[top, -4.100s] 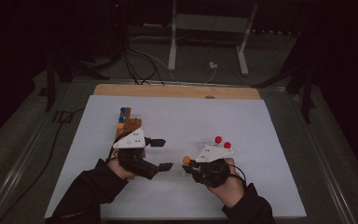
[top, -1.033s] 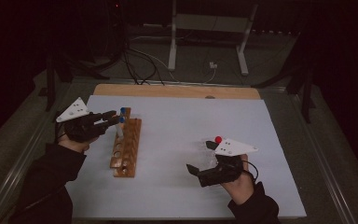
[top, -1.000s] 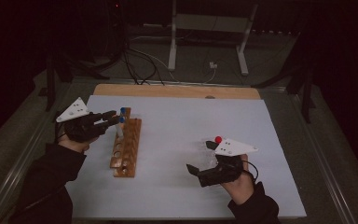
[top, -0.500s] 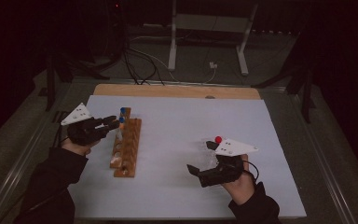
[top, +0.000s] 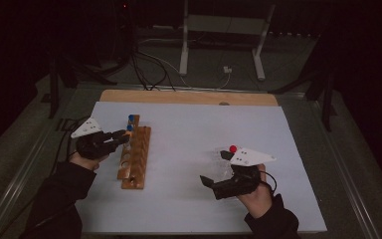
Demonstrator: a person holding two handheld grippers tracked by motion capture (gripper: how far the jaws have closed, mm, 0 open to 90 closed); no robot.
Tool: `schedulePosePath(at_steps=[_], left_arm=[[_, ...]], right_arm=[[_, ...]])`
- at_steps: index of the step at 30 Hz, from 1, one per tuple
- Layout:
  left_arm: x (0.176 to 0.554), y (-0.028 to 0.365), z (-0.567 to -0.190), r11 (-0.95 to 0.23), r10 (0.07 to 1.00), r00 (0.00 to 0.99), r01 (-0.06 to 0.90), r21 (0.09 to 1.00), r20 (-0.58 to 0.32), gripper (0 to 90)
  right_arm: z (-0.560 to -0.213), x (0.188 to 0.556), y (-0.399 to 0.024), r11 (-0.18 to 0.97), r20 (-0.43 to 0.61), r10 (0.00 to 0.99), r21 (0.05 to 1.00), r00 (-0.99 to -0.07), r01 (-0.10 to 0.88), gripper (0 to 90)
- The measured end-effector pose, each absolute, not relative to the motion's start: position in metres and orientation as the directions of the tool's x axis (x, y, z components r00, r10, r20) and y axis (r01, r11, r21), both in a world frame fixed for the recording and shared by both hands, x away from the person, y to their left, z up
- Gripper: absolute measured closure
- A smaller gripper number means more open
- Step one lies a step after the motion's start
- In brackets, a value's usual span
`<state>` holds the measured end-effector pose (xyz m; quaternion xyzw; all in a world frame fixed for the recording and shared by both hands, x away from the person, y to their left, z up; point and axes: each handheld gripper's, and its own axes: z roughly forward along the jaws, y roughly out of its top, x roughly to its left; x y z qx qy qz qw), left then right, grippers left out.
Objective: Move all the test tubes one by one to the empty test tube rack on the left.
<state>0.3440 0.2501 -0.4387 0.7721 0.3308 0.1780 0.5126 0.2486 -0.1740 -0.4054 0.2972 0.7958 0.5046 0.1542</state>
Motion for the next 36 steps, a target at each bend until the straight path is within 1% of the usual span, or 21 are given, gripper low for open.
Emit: schedulePosePath(at_steps=[7,13,21,28,29,32,33,34,35,36], left_arm=[[0.344,0.246,-0.445,-0.286,0.694,0.719,0.333,0.899,-0.046,72.1],[0.343,0.248,-0.449,-0.271,0.698,0.714,0.336,0.902,-0.056,72.0],[0.340,0.248,-0.448,-0.294,0.697,0.716,0.333,0.896,-0.038,71.8],[0.340,0.249,-0.447,-0.297,0.690,0.722,0.351,0.888,-0.055,70.3],[0.339,0.250,-0.447,-0.295,0.687,0.724,0.350,0.889,-0.057,68.4],[0.335,0.251,-0.441,-0.282,0.677,0.734,0.335,0.899,-0.061,52.6],[0.333,0.251,-0.439,-0.277,0.670,0.739,0.331,0.902,-0.065,44.0],[0.330,0.250,-0.437,-0.277,0.670,0.740,0.322,0.906,-0.058,37.8],[0.328,0.249,-0.434,-0.272,0.665,0.745,0.313,0.910,-0.057,23.7],[0.326,0.249,-0.432,-0.265,0.656,0.752,0.308,0.914,-0.064,23.7]], right_arm=[[-0.405,0.249,-0.175,0.313,0.052,0.629,0.896,-0.775,0.315,1.7],[-0.405,0.248,-0.175,0.314,0.051,0.629,0.896,-0.776,0.314,1.7],[-0.405,0.248,-0.175,0.314,0.051,0.629,0.896,-0.775,0.314,1.7],[-0.404,0.248,-0.176,0.311,0.051,0.629,0.898,-0.775,0.312,1.7],[-0.404,0.248,-0.176,0.310,0.052,0.630,0.898,-0.775,0.312,1.7],[-0.402,0.248,-0.177,0.306,0.051,0.631,0.901,-0.774,0.309,1.7],[-0.400,0.248,-0.178,0.303,0.050,0.632,0.902,-0.773,0.306,1.7],[-0.399,0.248,-0.179,0.303,0.047,0.634,0.903,-0.772,0.304,1.7],[-0.396,0.248,-0.182,0.295,0.044,0.640,0.907,-0.767,0.299,1.7],[-0.396,0.248,-0.182,0.295,0.044,0.640,0.907,-0.767,0.299,1.7]])
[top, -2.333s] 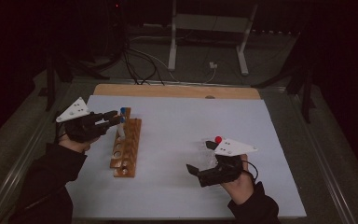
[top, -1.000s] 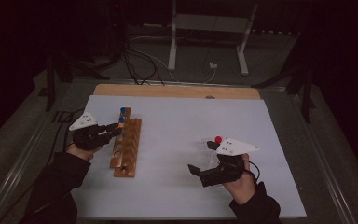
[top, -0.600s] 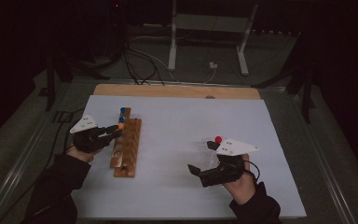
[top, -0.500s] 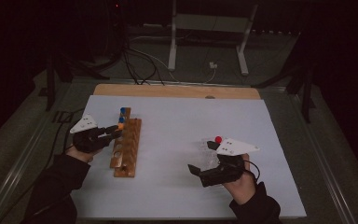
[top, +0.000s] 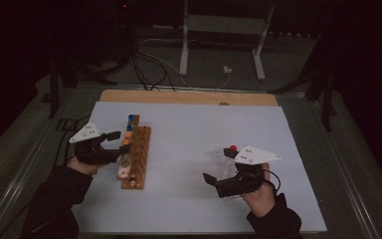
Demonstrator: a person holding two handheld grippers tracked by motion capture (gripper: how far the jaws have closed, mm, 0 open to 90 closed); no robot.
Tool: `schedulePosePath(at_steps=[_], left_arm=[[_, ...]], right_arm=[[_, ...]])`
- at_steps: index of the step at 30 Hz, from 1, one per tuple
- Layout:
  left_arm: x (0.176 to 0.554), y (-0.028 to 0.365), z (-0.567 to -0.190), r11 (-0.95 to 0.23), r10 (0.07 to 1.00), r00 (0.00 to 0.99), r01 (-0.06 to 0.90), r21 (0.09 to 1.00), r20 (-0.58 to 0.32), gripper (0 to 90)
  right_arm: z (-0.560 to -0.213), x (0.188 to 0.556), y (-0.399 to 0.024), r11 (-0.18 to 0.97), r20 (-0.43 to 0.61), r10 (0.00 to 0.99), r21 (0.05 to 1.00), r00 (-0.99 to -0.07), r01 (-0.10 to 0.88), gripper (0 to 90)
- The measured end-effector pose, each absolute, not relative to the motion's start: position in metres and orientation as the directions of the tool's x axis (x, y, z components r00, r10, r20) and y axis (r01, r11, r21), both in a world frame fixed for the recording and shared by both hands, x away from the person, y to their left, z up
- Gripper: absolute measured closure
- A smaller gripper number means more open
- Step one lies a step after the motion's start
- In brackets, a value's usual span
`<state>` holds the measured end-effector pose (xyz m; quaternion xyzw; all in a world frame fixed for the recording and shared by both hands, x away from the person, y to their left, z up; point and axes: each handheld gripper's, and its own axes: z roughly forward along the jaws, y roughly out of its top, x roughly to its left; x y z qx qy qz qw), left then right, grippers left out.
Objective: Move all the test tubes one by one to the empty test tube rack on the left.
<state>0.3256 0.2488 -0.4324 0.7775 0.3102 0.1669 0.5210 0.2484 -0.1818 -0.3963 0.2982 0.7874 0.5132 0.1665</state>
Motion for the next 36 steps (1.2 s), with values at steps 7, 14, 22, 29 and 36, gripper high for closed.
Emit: schedulePosePath(at_steps=[7,14,22,29,36], left_arm=[[0.307,0.238,-0.420,-0.263,0.594,0.802,0.259,0.929,-0.056,3.4],[0.298,0.233,-0.414,-0.245,0.568,0.821,0.229,0.942,-0.052,1.8],[0.297,0.235,-0.416,-0.246,0.570,0.820,0.235,0.940,-0.056,1.8],[0.297,0.235,-0.416,-0.247,0.569,0.820,0.234,0.940,-0.055,1.8],[0.297,0.235,-0.416,-0.252,0.571,0.819,0.236,0.939,-0.052,1.8]], right_arm=[[-0.382,0.253,-0.206,0.260,0.018,0.692,0.926,-0.722,0.273,1.7],[-0.388,0.260,-0.236,0.261,0.011,0.747,0.915,-0.665,0.308,2.1],[-0.413,0.265,-0.258,0.245,0.032,0.811,0.889,-0.584,0.388,6.5],[-0.443,0.273,-0.270,0.261,0.051,0.835,0.840,-0.548,0.476,25.3],[-0.462,0.285,-0.265,0.286,0.052,0.836,0.809,-0.546,0.514,53.1]])
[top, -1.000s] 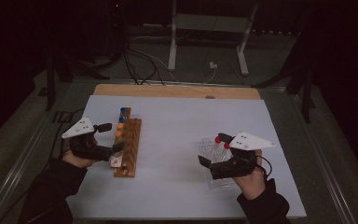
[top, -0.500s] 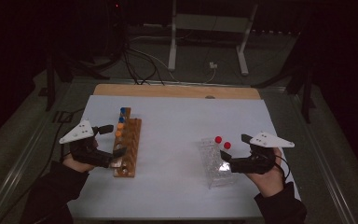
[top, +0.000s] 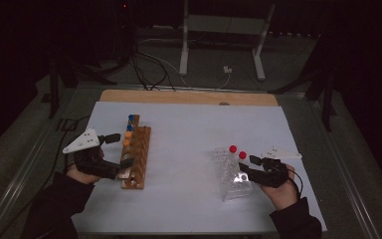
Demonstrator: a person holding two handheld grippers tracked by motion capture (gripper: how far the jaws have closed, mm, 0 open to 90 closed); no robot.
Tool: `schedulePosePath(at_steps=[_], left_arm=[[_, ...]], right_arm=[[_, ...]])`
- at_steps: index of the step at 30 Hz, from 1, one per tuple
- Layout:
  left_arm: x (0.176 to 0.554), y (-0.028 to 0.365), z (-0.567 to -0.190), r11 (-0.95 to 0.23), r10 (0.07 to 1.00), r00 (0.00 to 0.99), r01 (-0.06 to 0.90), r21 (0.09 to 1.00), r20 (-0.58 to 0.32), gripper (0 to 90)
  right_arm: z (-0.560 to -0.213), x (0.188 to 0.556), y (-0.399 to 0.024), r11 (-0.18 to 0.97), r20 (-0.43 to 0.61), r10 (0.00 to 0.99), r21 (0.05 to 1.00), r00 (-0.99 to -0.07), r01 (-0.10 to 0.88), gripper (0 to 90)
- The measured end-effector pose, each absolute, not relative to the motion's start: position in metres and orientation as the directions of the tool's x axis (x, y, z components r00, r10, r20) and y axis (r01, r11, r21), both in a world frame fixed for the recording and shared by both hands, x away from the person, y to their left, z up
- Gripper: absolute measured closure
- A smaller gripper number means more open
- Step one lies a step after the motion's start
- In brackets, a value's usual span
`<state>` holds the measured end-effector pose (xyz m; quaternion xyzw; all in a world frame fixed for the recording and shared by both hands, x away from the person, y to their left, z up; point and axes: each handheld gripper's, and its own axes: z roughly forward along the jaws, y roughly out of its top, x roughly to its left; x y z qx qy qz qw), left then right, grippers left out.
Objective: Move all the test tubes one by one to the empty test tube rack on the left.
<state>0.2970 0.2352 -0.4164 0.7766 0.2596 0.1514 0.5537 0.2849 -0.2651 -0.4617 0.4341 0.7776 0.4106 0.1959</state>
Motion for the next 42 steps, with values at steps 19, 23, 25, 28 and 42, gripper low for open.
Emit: schedulePosePath(at_steps=[19,23,25,28,42], left_arm=[[0.296,0.235,-0.413,-0.258,0.567,0.822,0.236,0.937,-0.051,1.8],[0.296,0.232,-0.412,-0.265,0.560,0.827,0.243,0.933,-0.057,1.8],[0.296,0.230,-0.412,-0.262,0.558,0.827,0.244,0.934,-0.059,1.8],[0.296,0.226,-0.409,-0.261,0.549,0.833,0.241,0.935,-0.062,1.8],[0.291,0.180,-0.404,-0.304,0.438,0.896,0.222,0.926,-0.071,1.9]], right_arm=[[-0.449,0.286,-0.251,0.341,-0.032,0.833,0.815,-0.553,0.468,75.4],[-0.428,0.281,-0.251,0.339,-0.053,0.834,0.834,-0.549,0.434,75.4],[-0.419,0.277,-0.251,0.339,-0.061,0.832,0.842,-0.551,0.419,75.4],[-0.406,0.271,-0.249,0.335,-0.064,0.826,0.855,-0.560,0.396,75.4],[-0.404,0.262,-0.206,0.389,-0.041,0.722,0.850,-0.691,0.356,75.4]])
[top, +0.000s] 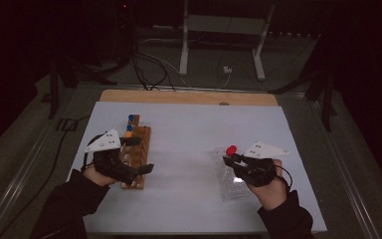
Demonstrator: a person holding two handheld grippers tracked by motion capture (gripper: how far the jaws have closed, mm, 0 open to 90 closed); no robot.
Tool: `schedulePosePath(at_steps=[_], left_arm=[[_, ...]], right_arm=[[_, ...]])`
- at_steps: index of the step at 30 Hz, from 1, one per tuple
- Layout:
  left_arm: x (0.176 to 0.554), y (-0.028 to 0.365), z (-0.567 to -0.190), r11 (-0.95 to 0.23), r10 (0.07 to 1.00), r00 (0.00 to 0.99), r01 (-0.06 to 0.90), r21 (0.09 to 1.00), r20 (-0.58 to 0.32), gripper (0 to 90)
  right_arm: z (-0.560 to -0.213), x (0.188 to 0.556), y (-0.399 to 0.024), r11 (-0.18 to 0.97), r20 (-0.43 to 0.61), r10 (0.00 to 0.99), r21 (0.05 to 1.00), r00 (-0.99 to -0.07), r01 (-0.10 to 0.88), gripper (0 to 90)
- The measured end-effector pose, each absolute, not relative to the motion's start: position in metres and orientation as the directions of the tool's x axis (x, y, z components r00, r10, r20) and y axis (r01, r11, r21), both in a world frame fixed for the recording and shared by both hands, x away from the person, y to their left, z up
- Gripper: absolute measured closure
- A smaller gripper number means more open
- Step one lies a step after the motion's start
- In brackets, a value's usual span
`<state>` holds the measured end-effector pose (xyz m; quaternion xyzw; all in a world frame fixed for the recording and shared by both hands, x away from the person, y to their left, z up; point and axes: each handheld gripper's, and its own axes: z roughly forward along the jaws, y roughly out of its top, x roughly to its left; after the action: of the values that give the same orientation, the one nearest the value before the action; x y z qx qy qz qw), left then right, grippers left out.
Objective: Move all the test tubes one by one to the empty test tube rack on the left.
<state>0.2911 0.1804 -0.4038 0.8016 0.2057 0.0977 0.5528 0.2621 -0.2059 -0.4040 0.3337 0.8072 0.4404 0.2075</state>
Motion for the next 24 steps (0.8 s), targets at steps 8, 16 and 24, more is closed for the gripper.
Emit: schedulePosePath(at_steps=[8,16,24], left_arm=[[0.288,0.151,-0.407,-0.336,0.357,0.931,0.207,0.919,-0.079,2.0],[0.288,0.129,-0.408,-0.338,0.312,0.946,0.197,0.920,-0.088,4.1],[0.287,0.113,-0.407,-0.330,0.268,0.959,0.179,0.927,-0.089,8.0]], right_arm=[[-0.418,0.261,-0.178,0.428,-0.024,0.665,0.832,-0.747,0.354,75.4],[-0.424,0.260,-0.160,0.453,-0.012,0.622,0.821,-0.783,0.347,75.4],[-0.425,0.257,-0.151,0.460,-0.005,0.602,0.819,-0.799,0.341,75.4]])
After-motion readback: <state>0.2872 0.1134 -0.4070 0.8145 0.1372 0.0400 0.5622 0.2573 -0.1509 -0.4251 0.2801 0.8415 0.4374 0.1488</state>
